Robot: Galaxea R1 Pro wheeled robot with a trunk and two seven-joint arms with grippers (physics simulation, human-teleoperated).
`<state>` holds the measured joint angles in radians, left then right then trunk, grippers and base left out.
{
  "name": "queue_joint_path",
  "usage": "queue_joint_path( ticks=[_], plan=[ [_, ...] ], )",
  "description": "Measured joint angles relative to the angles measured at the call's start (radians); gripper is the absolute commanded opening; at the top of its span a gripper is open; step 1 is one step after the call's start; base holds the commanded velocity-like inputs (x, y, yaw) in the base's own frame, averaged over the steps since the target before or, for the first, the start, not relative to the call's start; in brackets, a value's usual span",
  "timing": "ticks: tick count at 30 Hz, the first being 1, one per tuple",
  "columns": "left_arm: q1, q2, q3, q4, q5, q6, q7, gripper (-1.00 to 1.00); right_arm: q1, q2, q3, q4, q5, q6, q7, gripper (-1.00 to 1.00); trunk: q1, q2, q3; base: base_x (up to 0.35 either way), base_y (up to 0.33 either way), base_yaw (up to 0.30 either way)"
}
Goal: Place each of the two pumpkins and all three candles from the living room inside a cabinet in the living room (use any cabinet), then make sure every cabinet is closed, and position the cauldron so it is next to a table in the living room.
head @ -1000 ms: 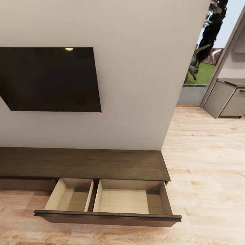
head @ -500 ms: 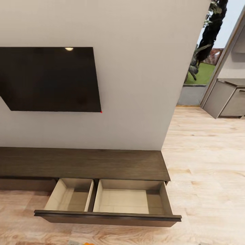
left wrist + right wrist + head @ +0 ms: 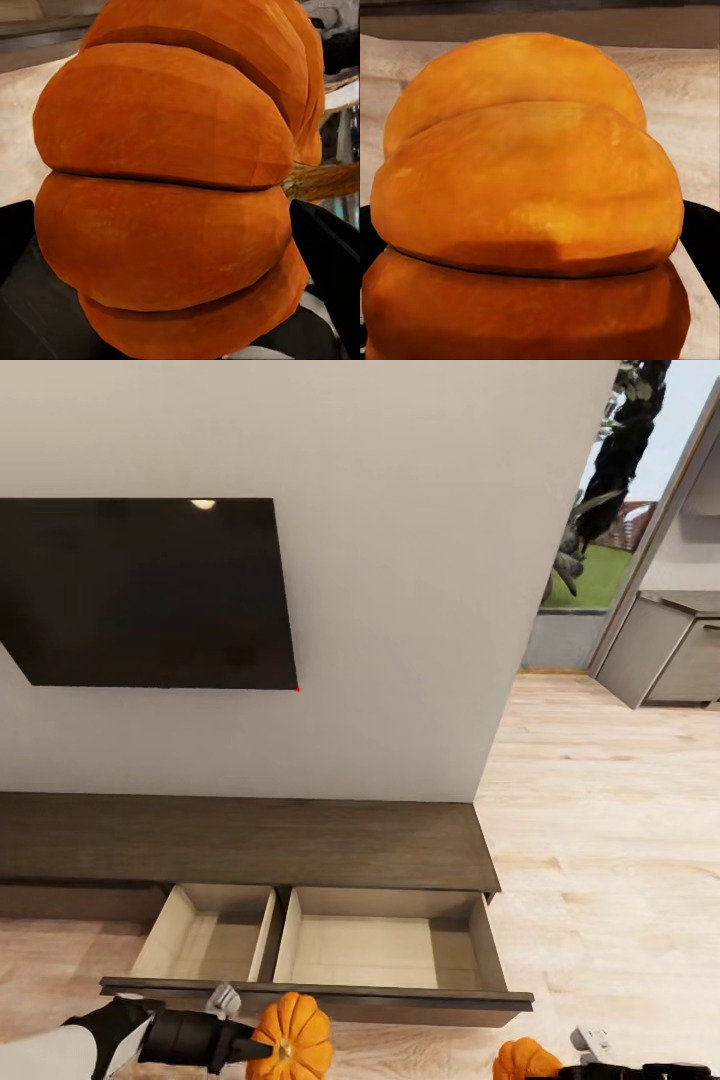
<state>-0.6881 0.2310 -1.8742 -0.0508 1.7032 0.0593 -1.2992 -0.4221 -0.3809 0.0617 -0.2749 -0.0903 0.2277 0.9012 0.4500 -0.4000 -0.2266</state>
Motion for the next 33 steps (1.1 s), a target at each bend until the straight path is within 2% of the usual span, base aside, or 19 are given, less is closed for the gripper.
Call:
queue_joint_path(
  ticks=[2, 3, 6, 7, 10, 12, 13, 15, 18, 19, 22, 25, 26, 28, 30, 33],
  plan=[
    [-0.017, -0.002, 0.016, 0.000, 0.002, 0.000, -0.038, -1.00, 0.000, -0.008, 0.000, -0.019, 0.001, 0.006, 0.043, -1.00, 0.000, 0.000, 0.000, 0.000, 0.000, 0.000],
    [-0.030, -0.004, 0.005, -0.001, 0.001, 0.000, -0.064, -1.00, 0.000, -0.018, -0.003, -0.031, -0.003, 0.010, 0.084, -1.00, 0.000, 0.000, 0.000, 0.000, 0.000, 0.000],
    [-0.057, -0.010, 0.010, -0.001, 0.001, 0.002, -0.113, -1.00, 0.000, -0.036, -0.006, -0.051, -0.006, 0.018, 0.170, -1.00, 0.000, 0.000, 0.000, 0.000, 0.000, 0.000],
    [-0.070, -0.015, 0.003, -0.001, 0.001, 0.003, -0.135, -1.00, 0.000, -0.043, -0.007, -0.068, -0.008, 0.035, 0.202, -1.00, 0.000, 0.000, 0.000, 0.000, 0.000, 0.000],
    [-0.101, -0.032, 0.003, -0.002, 0.001, 0.008, -0.160, -1.00, 0.000, -0.050, -0.009, -0.124, -0.009, 0.114, 0.238, -1.00, 0.000, 0.000, 0.000, 0.000, 0.000, 0.000],
    [-0.114, -0.044, 0.008, -0.002, 0.002, 0.010, -0.165, -1.00, 0.000, -0.050, -0.008, -0.160, -0.008, 0.164, 0.250, -1.00, 0.000, 0.000, 0.000, 0.000, 0.000, 0.000],
    [-0.123, -0.059, -0.001, -0.003, 0.002, 0.011, -0.168, -1.00, 0.000, -0.050, -0.009, -0.192, -0.011, 0.206, 0.264, -1.00, 0.000, 0.000, 0.000, 0.000, 0.000, 0.000],
    [-0.131, -0.072, 0.010, -0.003, 0.001, 0.014, -0.168, -1.00, 0.000, -0.051, -0.008, -0.214, -0.007, 0.247, 0.287, -1.00, 0.000, 0.000, 0.000, 0.000, 0.000, 0.000],
    [-0.150, -0.084, 0.009, -0.004, 0.001, 0.023, -0.168, -1.00, 0.000, -0.051, -0.008, -0.253, -0.010, 0.321, 0.361, -1.00, 0.000, 0.000, 0.000, 0.000, 0.000, 0.000],
    [-0.154, -0.085, 0.016, -0.005, 0.002, 0.025, -0.169, -1.00, 0.000, -0.051, -0.009, -0.263, -0.009, 0.334, 0.379, -1.00, 0.000, 0.000, 0.000, 0.000, 0.000, 0.000],
    [-0.169, -0.091, 0.006, -0.007, 0.001, 0.033, -0.169, -1.00, 0.000, -0.052, -0.008, -0.291, -0.008, 0.377, 0.416, -1.00, 0.000, 0.000, 0.000, 0.000, 0.000, 0.000],
    [-0.186, -0.106, 0.019, -0.009, 0.002, 0.048, -0.168, -1.00, 0.000, -0.052, -0.008, -0.327, -0.008, 0.431, 0.452, -1.00, 0.000, 0.000, 0.000, 0.000, 0.000, 0.000],
    [-0.203, -0.118, -0.003, -0.009, 0.001, 0.054, -0.166, -1.00, 0.000, -0.050, -0.009, -0.362, -0.012, 0.457, 0.477, -1.00, 0.000, 0.000, 0.000, 0.000, 0.000, 0.000],
    [-0.212, -0.124, 0.022, -0.006, 0.004, 0.057, -0.160, -1.00, 0.000, -0.049, -0.012, -0.400, -0.010, 0.463, 0.484, -1.00, 0.000, 0.000, 0.000, 0.000, 0.000, 0.000],
    [-0.227, -0.159, 0.009, -0.002, 0.006, 0.056, -0.106, -1.00, -0.017, -0.044, -0.108, -0.465, -0.014, 0.500, 0.480, -1.00, 0.000, 0.000, 0.000, 0.000, 0.000, 0.000],
    [-0.238, -0.197, 0.010, -0.001, 0.008, 0.054, -0.068, -1.00, -0.078, -0.018, -0.152, -0.464, -0.018, 0.510, 0.479, -1.00, 0.000, 0.000, 0.000, 0.000, 0.000, 0.000]
  ],
)
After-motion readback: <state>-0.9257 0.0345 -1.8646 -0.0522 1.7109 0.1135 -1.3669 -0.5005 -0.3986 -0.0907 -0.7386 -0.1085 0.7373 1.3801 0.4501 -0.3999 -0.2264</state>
